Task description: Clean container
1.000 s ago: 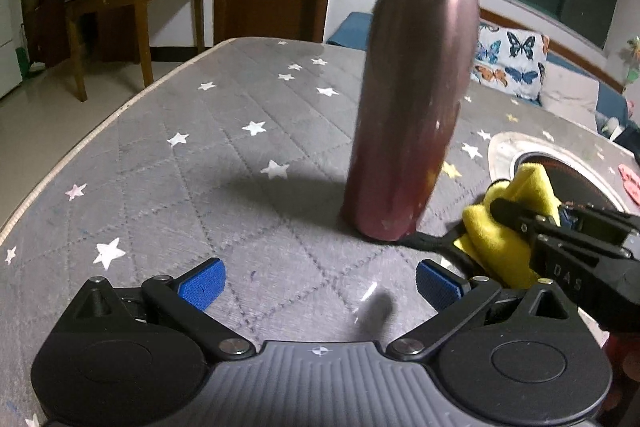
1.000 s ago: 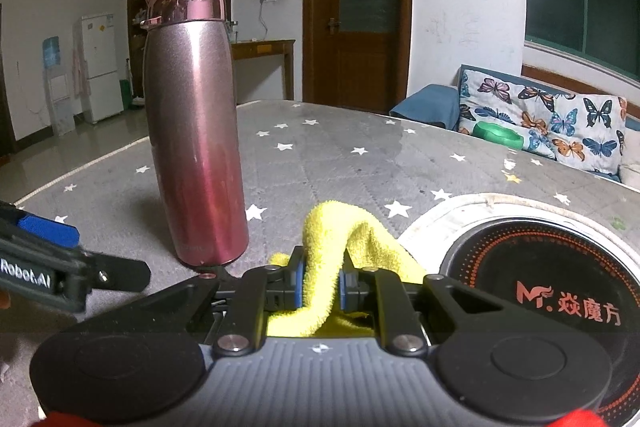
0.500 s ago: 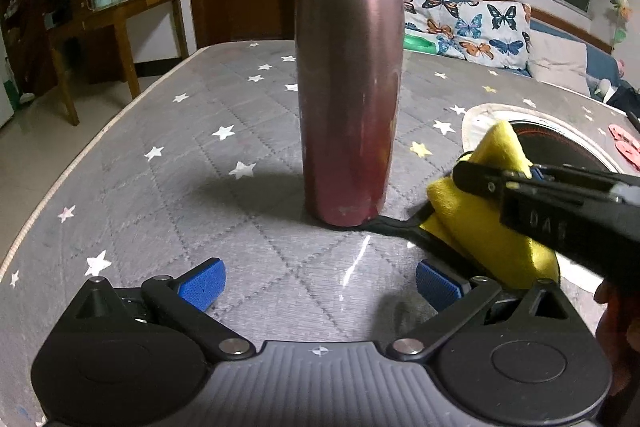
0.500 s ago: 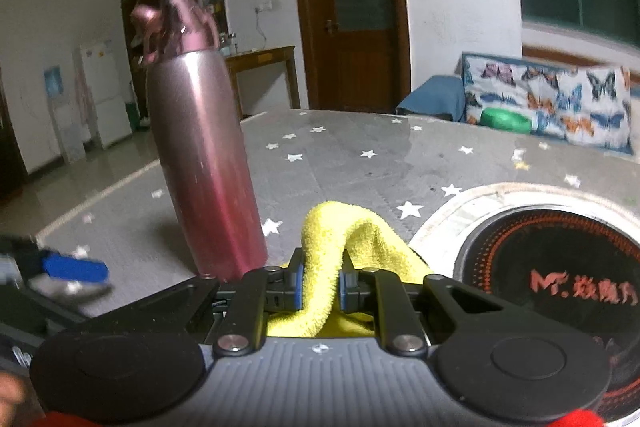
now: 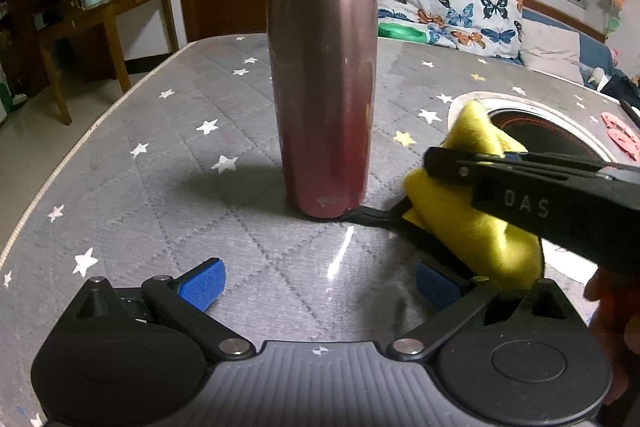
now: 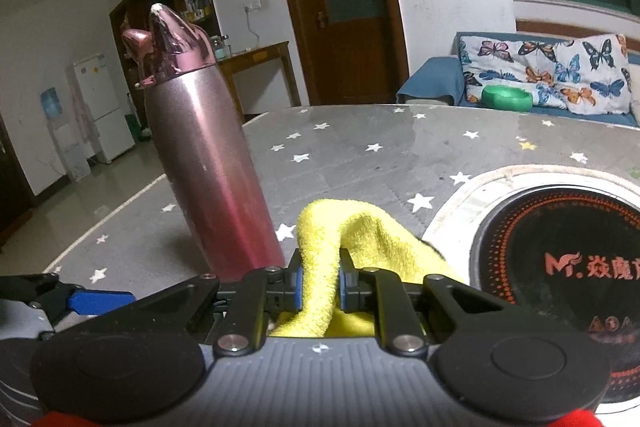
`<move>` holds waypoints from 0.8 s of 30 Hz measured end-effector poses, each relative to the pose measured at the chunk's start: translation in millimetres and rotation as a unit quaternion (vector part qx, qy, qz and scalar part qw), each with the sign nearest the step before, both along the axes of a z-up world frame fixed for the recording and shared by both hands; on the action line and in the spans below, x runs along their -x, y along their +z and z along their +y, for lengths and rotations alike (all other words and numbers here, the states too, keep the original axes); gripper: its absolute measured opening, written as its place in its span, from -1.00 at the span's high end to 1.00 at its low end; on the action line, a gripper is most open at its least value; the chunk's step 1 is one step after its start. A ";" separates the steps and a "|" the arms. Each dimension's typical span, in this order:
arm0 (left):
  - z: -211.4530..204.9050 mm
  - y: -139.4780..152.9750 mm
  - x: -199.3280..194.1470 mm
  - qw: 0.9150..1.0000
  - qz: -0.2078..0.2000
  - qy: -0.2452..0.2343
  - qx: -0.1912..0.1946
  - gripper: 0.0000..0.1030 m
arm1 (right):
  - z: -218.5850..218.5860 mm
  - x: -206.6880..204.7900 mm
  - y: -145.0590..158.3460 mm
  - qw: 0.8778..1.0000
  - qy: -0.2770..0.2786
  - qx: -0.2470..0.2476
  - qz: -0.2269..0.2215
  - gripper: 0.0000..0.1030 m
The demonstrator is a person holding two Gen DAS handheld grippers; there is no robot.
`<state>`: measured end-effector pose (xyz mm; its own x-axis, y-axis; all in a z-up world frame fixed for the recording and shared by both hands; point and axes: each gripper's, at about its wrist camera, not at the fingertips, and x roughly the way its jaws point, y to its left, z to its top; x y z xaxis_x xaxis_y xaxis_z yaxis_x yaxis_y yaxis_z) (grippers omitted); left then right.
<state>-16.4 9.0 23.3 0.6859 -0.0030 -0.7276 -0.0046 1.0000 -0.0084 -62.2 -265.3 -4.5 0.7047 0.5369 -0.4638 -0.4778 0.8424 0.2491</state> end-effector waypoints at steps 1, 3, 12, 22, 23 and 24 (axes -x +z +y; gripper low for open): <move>0.1 0.2 0.3 1.000 0.000 -0.001 0.001 -1.00 | 1.3 0.9 0.2 1.000 0.002 -0.004 0.002 0.73; 0.9 1.0 1.0 1.000 -0.001 -0.001 -0.001 -1.00 | 4.1 3.4 1.3 1.000 0.008 -0.014 0.004 0.73; 4.0 0.0 0.5 1.000 -0.001 0.004 0.001 -1.00 | 17.0 3.8 9.1 0.999 0.026 -0.032 0.004 0.73; 5.9 -3.0 0.6 1.000 -0.002 -0.004 -0.012 -1.00 | 3.3 5.4 25.4 0.998 0.021 -0.061 -0.008 0.73; 7.2 -3.4 0.2 1.000 -0.001 -0.002 -0.011 -1.00 | 3.1 5.6 25.0 0.998 0.022 -0.056 -0.010 0.73; 8.4 -3.9 -0.1 1.000 0.000 0.000 -0.010 -1.00 | 2.7 5.5 23.8 0.998 0.023 -0.053 -0.010 0.73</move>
